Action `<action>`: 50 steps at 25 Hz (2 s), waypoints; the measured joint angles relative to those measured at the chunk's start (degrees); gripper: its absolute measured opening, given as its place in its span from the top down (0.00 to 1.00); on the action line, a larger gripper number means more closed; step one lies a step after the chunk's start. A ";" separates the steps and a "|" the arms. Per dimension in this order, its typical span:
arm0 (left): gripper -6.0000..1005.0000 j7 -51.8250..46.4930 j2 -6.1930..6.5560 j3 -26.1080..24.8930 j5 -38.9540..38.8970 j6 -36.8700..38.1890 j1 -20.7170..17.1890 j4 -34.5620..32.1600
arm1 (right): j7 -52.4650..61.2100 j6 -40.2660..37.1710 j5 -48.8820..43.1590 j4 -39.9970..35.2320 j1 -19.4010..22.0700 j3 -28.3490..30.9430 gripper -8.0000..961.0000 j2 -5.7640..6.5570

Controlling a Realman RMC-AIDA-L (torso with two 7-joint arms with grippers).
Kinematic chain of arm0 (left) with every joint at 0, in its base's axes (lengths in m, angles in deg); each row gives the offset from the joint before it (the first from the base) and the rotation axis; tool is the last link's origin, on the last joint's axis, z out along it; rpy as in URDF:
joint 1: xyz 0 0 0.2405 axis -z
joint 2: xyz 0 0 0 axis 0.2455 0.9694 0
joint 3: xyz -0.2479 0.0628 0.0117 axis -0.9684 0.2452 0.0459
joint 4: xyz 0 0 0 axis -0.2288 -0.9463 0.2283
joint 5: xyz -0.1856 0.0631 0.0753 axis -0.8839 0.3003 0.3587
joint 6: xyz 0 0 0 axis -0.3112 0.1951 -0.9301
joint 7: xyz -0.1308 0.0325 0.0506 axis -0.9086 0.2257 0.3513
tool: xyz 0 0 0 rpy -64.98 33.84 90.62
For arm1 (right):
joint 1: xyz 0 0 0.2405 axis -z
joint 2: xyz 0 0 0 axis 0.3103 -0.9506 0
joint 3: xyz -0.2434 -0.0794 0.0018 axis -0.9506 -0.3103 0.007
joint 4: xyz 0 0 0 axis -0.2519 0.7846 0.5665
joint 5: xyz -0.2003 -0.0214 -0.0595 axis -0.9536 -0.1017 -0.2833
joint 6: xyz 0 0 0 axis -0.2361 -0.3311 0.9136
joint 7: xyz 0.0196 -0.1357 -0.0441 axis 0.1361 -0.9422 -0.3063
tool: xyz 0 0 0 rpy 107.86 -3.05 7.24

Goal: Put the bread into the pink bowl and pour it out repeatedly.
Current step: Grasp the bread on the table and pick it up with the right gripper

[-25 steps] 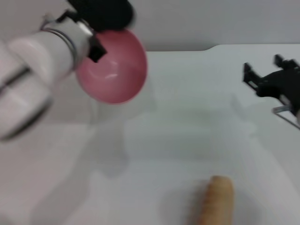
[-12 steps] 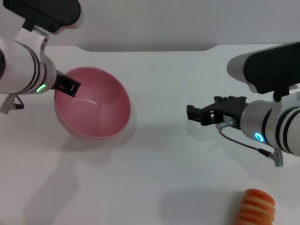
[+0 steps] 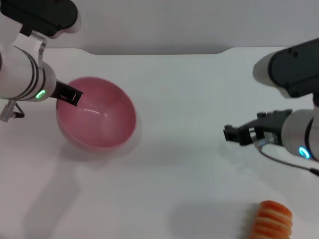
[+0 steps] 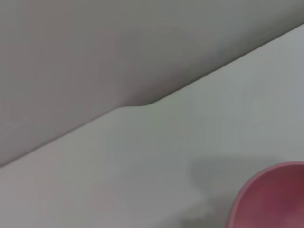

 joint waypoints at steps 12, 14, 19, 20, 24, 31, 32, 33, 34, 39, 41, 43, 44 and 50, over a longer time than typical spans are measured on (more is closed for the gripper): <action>0.95 3.52 -0.01 -4.86 -2.91 3.62 2.97 8.16 | 2.45 16.97 -1.43 -4.64 -1.04 -6.07 0.21 0.15; 0.95 4.99 0.01 -6.43 -4.18 4.38 3.88 10.19 | 2.49 19.56 -2.50 -5.68 -1.11 -6.30 0.21 0.17; 0.95 6.86 -0.01 -7.47 -4.80 5.34 5.63 12.69 | 4.38 21.52 -3.59 -5.37 -1.44 -7.99 0.21 0.09; 0.95 7.12 0.00 -7.72 -4.83 5.60 5.95 13.17 | 5.28 21.46 -3.64 -5.30 -1.54 -8.46 0.21 0.09; 0.95 8.92 0.02 -9.41 -6.14 5.78 7.26 14.82 | 8.06 21.40 -3.73 -4.89 -1.88 -9.67 0.21 0.14; 0.95 10.82 0.05 -10.09 -8.80 4.82 8.18 15.52 | 10.90 21.26 -3.74 -3.79 -2.43 -11.38 0.21 0.10; 0.95 10.93 0.06 -10.01 -8.91 4.83 8.25 15.58 | 11.00 21.26 -3.74 -3.71 -2.44 -11.41 0.21 0.10; 0.95 10.97 0.06 -9.90 -9.04 4.88 8.29 15.69 | 11.07 21.29 -3.74 -3.65 -2.44 -11.46 0.21 0.10; 0.95 10.97 0.06 -9.85 -9.08 4.96 8.40 15.88 | 11.11 21.35 -3.74 -3.64 -2.43 -11.51 0.21 0.10; 0.95 11.05 0.06 -9.80 -9.08 5.16 9.16 17.10 | 11.24 22.18 -3.74 -3.58 -2.24 -11.86 0.21 0.10; 0.95 11.06 0.06 -9.81 -9.08 5.07 9.24 17.20 | 11.26 22.72 -3.74 -3.35 -2.05 -11.88 0.21 0.07; 0.95 11.06 0.05 -9.79 -9.08 4.75 9.26 17.21 | 11.29 23.03 -3.50 -3.01 -1.92 -11.99 0.21 0.02; 0.95 11.06 0.06 -9.77 -9.08 4.67 9.26 17.21 | 11.30 23.18 -3.24 -2.84 -1.90 -12.16 0.21 0.02; 0.95 11.72 0.00 -10.10 -9.09 3.74 9.40 16.66 | 11.22 25.73 -1.76 -3.06 -1.92 -13.42 0.21 0.01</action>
